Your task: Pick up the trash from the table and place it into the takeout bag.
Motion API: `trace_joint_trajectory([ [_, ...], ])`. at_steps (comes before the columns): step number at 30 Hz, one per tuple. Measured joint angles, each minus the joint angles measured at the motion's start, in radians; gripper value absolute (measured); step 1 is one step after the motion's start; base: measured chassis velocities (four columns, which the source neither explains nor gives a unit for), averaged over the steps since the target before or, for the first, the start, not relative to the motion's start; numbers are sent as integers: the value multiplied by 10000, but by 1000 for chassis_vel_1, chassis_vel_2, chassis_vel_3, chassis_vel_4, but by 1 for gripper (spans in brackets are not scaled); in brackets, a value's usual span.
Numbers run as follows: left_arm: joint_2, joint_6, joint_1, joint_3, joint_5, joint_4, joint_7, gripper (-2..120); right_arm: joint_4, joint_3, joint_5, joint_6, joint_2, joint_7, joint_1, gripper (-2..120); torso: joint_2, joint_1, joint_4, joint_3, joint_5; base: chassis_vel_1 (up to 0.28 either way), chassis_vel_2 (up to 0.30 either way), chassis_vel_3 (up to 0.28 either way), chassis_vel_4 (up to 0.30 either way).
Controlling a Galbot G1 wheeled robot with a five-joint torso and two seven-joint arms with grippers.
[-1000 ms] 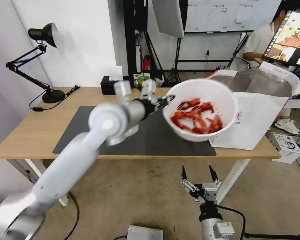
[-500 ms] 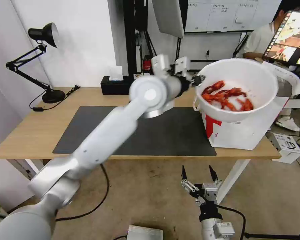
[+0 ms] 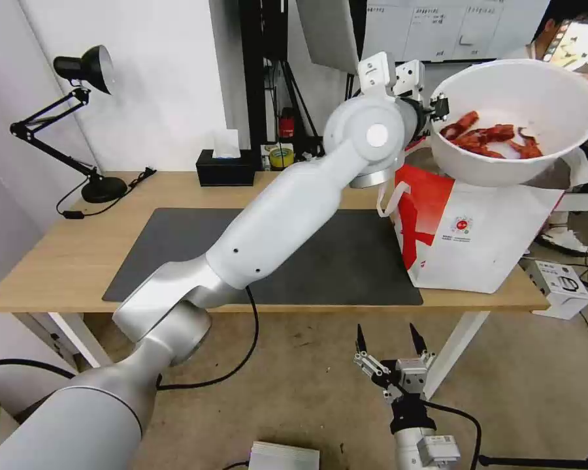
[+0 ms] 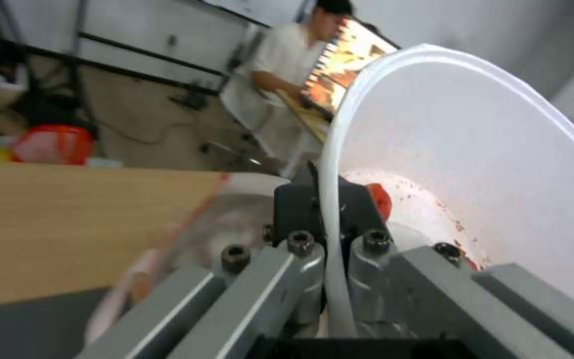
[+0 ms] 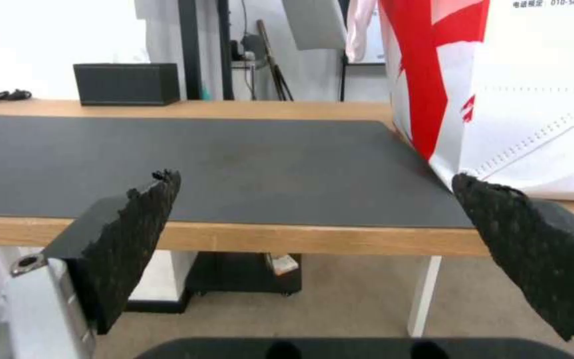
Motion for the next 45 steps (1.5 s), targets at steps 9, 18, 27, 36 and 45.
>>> trace_joint_trajectory([
  [9, -1, -1318, -572, 996, -254, 624, -1202, 0, 0, 1, 0, 0, 0, 0, 0, 100, 0, 0, -2, -1, 0, 0, 0, 0, 0],
  [18, -3, -1902, -813, 1056, -882, 581, -1888, 0, 0, 2, 0, 0, 0, 0, 0, 100, 0, 0, -2, 0, 0, 0, 0, 0, 0],
  [27, -6, -2245, -786, 1287, -670, 748, -1922, 0, 0, 2, 0, 0, 0, 0, 1, 100, 0, 0, -1, 0, 0, 0, 0, 0, 0],
  [36, -9, -2049, -405, 1755, 241, 850, -1911, 0, 0, 1, 0, 0, 0, 0, 0, 100, 0, 0, -2, 0, 0, 0, 0, 0, 0],
  [45, -2, -1589, -507, 2040, 642, 587, -1912, 0, 0, 1, 0, 0, 0, 0, 0, 100, 0, -1, -2, -1, 0, 0, 0, 0, 0],
])
